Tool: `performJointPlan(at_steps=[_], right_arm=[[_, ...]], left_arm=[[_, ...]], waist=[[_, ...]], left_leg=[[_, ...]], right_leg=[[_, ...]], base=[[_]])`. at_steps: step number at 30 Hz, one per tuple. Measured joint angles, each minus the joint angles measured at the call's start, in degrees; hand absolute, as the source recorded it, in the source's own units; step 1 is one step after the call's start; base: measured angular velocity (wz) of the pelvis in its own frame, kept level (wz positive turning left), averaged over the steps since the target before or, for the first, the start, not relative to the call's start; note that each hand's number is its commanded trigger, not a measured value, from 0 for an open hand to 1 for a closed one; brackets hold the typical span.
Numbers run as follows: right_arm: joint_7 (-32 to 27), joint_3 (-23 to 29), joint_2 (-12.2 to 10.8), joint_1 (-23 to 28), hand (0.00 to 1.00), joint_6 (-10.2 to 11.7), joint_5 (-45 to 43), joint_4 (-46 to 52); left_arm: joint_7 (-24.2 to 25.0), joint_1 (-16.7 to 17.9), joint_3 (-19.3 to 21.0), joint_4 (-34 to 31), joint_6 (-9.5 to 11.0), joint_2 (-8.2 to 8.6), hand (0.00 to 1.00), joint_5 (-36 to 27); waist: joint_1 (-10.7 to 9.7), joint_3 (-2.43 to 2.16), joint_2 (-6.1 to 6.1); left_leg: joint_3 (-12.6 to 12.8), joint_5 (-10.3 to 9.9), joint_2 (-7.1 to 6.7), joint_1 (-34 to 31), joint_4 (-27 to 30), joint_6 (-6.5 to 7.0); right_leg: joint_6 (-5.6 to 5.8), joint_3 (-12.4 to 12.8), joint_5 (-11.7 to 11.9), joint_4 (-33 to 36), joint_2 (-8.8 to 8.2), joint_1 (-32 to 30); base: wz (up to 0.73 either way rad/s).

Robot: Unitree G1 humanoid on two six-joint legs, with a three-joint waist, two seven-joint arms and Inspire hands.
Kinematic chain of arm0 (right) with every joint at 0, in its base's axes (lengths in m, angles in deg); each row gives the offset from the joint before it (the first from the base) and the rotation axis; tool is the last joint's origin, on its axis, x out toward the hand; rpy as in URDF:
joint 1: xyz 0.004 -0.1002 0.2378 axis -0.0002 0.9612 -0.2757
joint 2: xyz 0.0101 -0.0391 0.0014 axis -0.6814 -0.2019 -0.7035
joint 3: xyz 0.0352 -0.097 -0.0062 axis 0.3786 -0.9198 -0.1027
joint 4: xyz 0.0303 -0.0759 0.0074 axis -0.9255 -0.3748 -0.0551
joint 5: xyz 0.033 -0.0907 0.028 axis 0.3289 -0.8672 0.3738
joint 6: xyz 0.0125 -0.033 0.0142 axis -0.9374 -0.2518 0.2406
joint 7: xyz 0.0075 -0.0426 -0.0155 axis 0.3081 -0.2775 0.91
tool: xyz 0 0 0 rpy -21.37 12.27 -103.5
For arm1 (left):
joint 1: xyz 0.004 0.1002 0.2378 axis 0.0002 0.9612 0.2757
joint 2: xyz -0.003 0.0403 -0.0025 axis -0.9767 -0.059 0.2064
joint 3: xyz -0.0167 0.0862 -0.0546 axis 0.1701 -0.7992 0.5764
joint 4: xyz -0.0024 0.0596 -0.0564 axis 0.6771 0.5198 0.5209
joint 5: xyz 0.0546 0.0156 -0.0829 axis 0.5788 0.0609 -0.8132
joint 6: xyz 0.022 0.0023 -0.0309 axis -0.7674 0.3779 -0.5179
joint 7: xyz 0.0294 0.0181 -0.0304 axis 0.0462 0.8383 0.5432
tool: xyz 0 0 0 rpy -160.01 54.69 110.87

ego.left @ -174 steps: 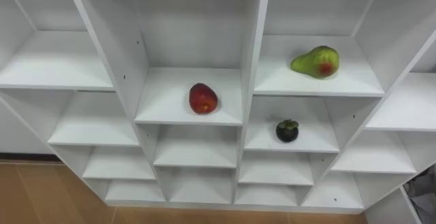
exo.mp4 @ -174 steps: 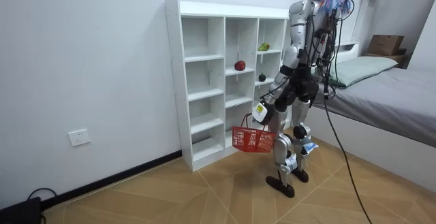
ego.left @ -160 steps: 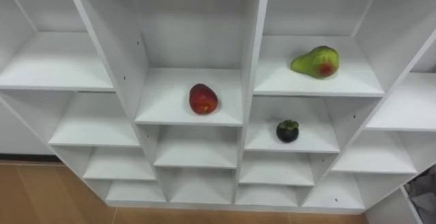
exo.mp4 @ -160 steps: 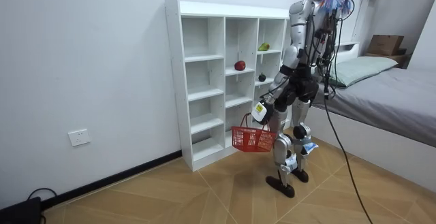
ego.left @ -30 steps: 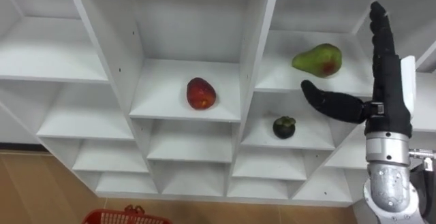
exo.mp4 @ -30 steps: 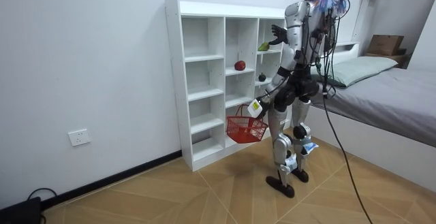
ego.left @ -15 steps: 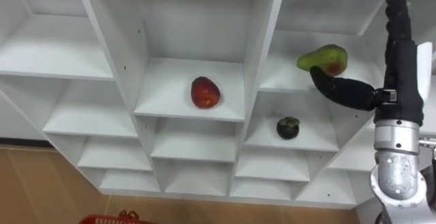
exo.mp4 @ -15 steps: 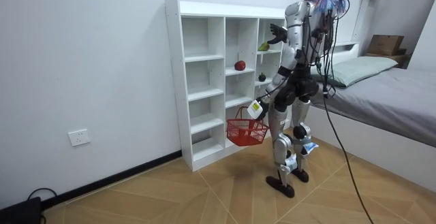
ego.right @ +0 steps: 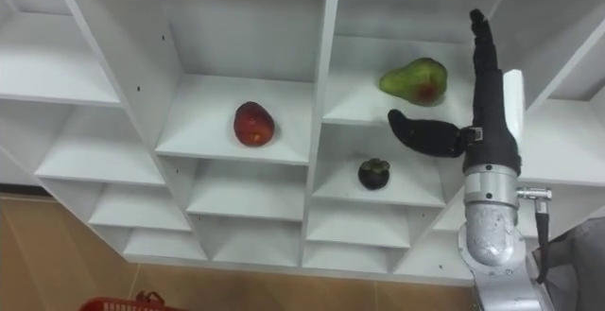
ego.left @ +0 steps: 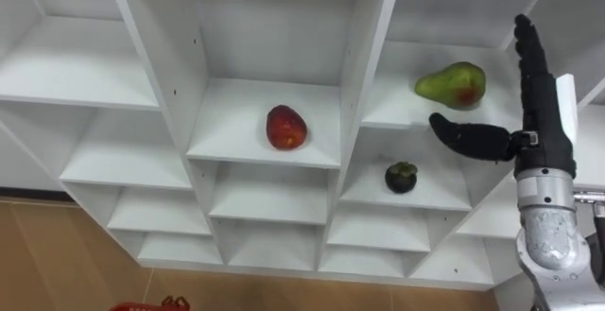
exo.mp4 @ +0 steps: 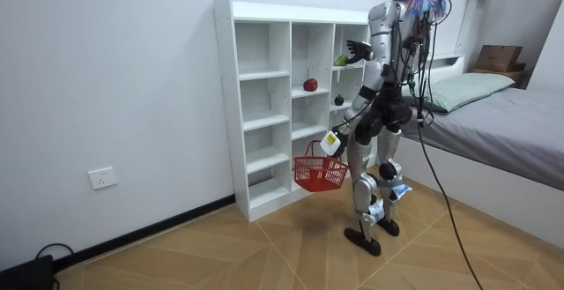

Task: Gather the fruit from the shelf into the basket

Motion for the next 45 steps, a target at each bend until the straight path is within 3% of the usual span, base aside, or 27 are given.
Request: performJointPlan(at_steps=[14, 19, 26, 35, 39, 45], right_arm=[[0.7, 3.7, 0.0, -5.0, 0.0, -0.8, 0.2, -6.3], [2.7, 4.4, 0.1, -6.6, 0.0, -1.5, 3.9, -6.6], [4.0, 4.3, 2.0, -9.3, 0.0, -1.7, 6.8, -6.9], [7.1, 3.8, 3.2, -10.0, 0.0, -1.8, 8.2, -9.9], [9.5, 3.7, 3.2, -10.0, 0.0, -3.5, 8.3, -10.8], [13.0, 3.5, 3.9, -10.2, 0.0, -4.2, 8.6, -12.1]], left_arm=[[0.2, 0.3, 0.6, -1.2, -0.2, -0.02, 1.0, 1.6], [0.3, 0.8, 0.5, -3.7, -0.2, -0.01, 1.0, 2.5], [2.3, 0.9, 0.5, -6.6, -0.2, -0.02, 1.0, 2.4], [4.0, 0.2, 0.4, -6.6, -0.2, -0.05, 1.0, 2.3], [4.2, 0.0, 0.6, -6.6, -0.2, -0.1, 1.0, 2.4], [4.6, -0.2, 0.6, -6.6, -0.5, -0.22, 1.0, 2.3]], waist=[[0.2, 0.11, -0.4], [0.3, 0.22, -0.59], [0.3, 0.25, -1.17], [1.7, 0.15, -1.29], [2.2, 0.11, -1.35], [3.2, 0.13, -1.41]], left_leg=[[-0.7, 0.2, -0.2, 0.1, 0.0, 0.21], [-0.8, 0.2, -0.26, -0.3, 0.0, 0.23], [-1.2, 0.2, -0.41, -0.4, 0.0, 0.28], [-1.4, 0.2, -0.38, -0.5, 0.2, 0.28], [-1.6, 0.2, -0.4, -0.9, 0.7, 0.28], [-1.6, 0.2, -0.3, -1.1, 1.2, 0.28]], right_leg=[[0.01, -0.1, 0.0, 0.1, -0.53, 0.0], [0.01, -0.1, 0.0, 0.1, -0.55, -0.1], [0.09, -0.7, 0.0, 0.1, -0.71, -0.1], [0.09, -0.8, 0.0, 0.2, -0.7, -0.3], [0.1, -1.3, 0.0, 0.3, -0.8, -0.4], [0.08, -1.3, 0.0, 1.3, -0.86, -0.8]], base=[[0.0], [0.0], [0.03], [0.0], [0.03], [0.0]])
